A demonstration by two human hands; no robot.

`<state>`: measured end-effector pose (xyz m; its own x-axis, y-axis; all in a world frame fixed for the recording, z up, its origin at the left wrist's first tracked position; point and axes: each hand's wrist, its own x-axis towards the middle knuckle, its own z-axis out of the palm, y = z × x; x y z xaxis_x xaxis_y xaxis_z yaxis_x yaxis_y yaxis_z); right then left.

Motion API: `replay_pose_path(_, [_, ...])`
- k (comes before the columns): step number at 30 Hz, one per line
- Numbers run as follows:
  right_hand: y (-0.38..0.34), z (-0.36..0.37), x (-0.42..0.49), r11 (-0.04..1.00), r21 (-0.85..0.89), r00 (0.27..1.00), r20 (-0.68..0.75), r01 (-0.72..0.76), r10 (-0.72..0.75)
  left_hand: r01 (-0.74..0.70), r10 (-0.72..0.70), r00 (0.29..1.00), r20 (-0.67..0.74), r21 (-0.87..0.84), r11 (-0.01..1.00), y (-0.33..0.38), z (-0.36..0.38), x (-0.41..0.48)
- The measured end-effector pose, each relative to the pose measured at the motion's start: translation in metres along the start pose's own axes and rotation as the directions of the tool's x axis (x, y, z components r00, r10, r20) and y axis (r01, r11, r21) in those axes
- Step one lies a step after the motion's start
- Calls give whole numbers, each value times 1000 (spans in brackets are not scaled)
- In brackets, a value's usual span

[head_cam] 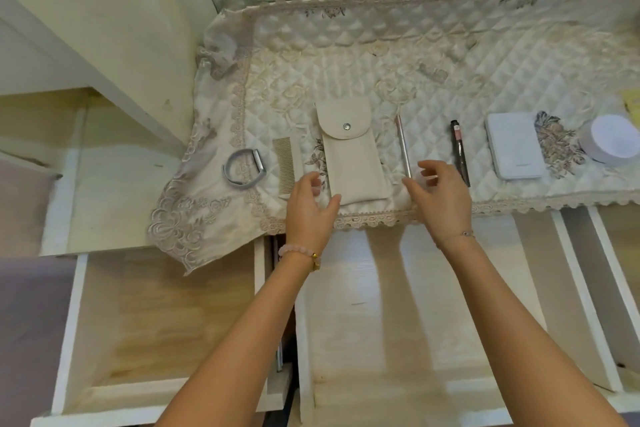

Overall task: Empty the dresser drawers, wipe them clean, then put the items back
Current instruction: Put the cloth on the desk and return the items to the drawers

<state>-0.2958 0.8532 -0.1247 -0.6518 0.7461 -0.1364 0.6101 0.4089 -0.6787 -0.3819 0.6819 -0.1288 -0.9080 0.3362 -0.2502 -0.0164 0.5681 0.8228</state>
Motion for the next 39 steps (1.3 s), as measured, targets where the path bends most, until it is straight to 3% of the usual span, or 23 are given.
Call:
replay_pose_path(5, [6, 8, 16, 996, 4, 995, 26, -94, 94, 131, -133, 991, -25, -93, 987, 7, 10, 15])
replay_pose_path(9, [5, 11, 25, 990, -42, 990, 44, -135, 136, 139, -139, 990, -22, -30, 990, 10, 14, 23])
replay_pose_path(15, [1, 8, 28, 986, -31, 983, 67, -166, 168, 184, -184, 983, -2, -67, 981, 13, 17, 24])
replay_pose_path(24, [5, 3, 17, 982, 22, 980, 74, -186, 183, 241, -241, 970, 41, -320, 916, 12, 18, 14])
replay_pose_path(32, [24, -5, -29, 956, 236, 983, 99, -176, 156, 272, -255, 962, 99, -450, 851, -5, 7, -33])
replay_pose_path(39, [46, -7, -84, 961, 213, 983, 94, -174, 157, 305, -273, 952, 137, -449, 840, -32, -5, -96])
